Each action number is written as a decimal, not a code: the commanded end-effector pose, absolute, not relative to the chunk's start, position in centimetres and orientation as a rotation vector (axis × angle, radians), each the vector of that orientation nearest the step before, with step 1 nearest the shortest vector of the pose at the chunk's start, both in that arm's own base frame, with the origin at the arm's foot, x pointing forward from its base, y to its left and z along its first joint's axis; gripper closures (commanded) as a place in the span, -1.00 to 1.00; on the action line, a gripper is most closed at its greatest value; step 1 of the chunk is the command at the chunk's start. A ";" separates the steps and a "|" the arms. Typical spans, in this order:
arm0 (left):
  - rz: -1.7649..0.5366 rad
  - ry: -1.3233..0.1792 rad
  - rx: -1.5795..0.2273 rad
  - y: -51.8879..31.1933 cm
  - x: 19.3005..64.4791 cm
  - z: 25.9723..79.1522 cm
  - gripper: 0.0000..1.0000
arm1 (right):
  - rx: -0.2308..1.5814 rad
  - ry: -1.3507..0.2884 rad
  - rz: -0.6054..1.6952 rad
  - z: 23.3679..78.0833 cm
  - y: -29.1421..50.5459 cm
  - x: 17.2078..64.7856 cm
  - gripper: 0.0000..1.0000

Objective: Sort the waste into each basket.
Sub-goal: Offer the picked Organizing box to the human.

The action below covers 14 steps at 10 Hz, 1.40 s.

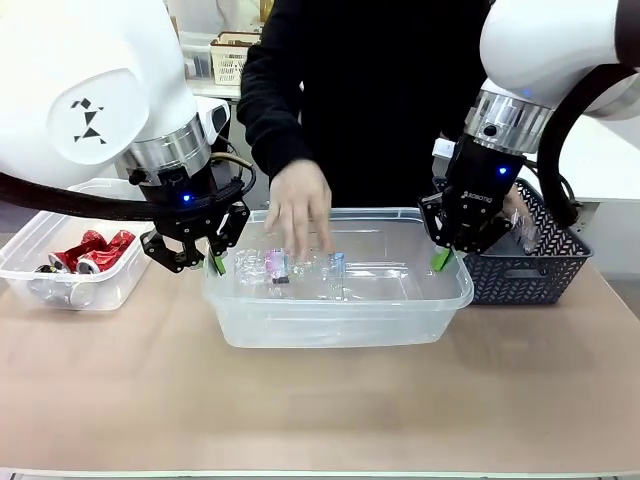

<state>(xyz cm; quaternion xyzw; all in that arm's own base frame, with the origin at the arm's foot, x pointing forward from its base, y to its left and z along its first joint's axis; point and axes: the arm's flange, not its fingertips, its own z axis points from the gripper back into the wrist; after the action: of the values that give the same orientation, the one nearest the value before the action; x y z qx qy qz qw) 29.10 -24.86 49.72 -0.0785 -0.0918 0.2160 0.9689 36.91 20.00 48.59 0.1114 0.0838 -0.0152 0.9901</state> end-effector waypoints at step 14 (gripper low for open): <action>0.476 -0.184 -0.169 -24.7 29.6 50.1 1.00 | 0.229 0.167 -0.044 48.7 19.7 36.8 1.00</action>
<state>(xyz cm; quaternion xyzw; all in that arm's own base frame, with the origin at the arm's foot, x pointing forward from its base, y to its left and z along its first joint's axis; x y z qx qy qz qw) 29.10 -24.86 49.71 -0.0784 -0.0916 0.2160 0.9689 36.91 20.00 48.58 0.1113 0.0838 -0.0152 0.9901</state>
